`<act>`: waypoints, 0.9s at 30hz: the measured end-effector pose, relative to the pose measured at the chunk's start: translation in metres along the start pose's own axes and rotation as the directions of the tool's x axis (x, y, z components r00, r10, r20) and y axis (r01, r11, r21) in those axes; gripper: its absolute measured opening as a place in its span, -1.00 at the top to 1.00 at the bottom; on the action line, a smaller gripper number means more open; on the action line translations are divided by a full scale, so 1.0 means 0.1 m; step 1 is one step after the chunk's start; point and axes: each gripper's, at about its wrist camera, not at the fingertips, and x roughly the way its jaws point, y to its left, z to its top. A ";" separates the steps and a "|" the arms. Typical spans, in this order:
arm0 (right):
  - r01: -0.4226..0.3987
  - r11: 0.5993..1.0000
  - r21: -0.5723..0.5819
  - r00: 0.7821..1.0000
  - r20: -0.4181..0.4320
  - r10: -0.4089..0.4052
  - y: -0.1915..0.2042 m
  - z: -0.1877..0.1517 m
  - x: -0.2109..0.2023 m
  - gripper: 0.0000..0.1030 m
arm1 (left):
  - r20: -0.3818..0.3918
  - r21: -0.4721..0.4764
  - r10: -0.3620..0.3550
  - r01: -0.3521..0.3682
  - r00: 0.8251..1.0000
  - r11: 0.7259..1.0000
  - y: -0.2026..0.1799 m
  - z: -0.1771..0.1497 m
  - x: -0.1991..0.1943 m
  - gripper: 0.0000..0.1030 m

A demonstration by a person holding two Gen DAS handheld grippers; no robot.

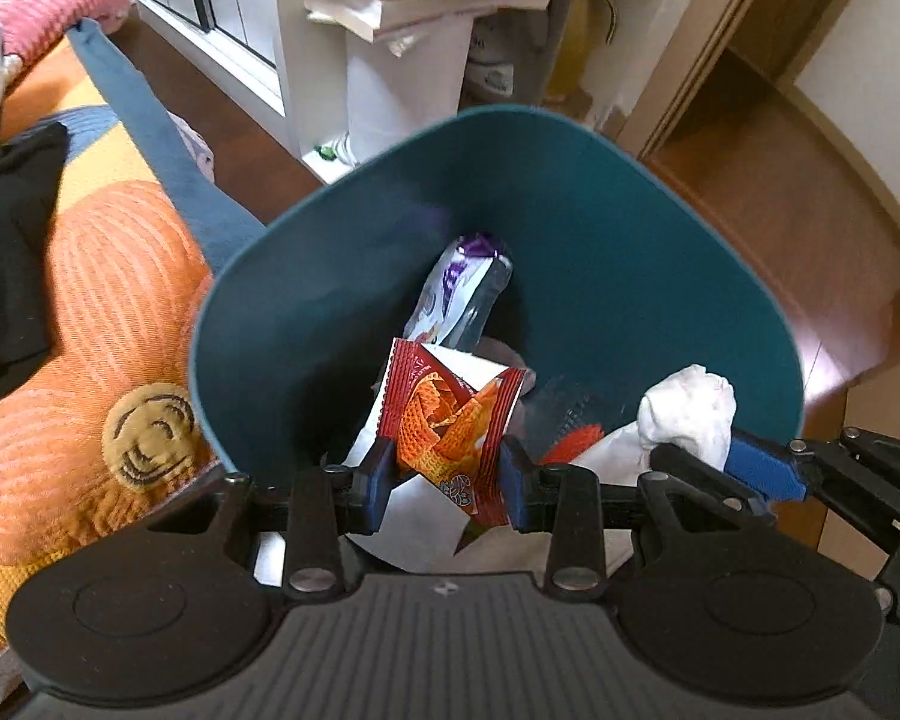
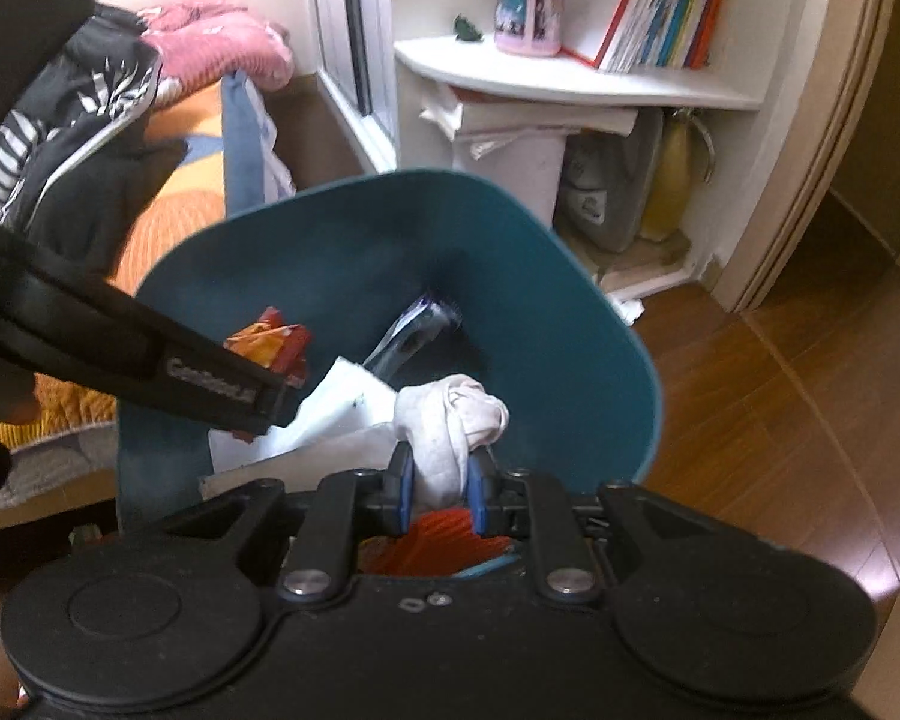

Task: Collect trash
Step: 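Open both tools to drop the wrapper and sock into the wastebasket, then move both tools back down toward the bags under the bed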

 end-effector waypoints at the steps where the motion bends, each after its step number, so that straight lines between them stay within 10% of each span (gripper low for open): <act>1: -0.001 1.000 -0.002 1.000 -0.007 0.001 0.01 0.00 0.02 0.62 | -0.006 0.004 0.000 0.000 1.000 1.000 0.00 0.01 0.03 0.29; 14: -0.001 1.000 0.005 1.000 -0.021 0.001 0.01 -0.02 0.00 0.34 | 0.008 0.048 0.015 -0.015 1.000 0.999 -0.10 0.01 0.04 -0.19; 27: -0.008 1.000 -0.001 0.999 0.046 0.008 0.12 0.00 -0.54 0.06 | 0.096 0.012 -0.016 0.015 0.995 1.000 0.05 -0.26 -0.64 -0.21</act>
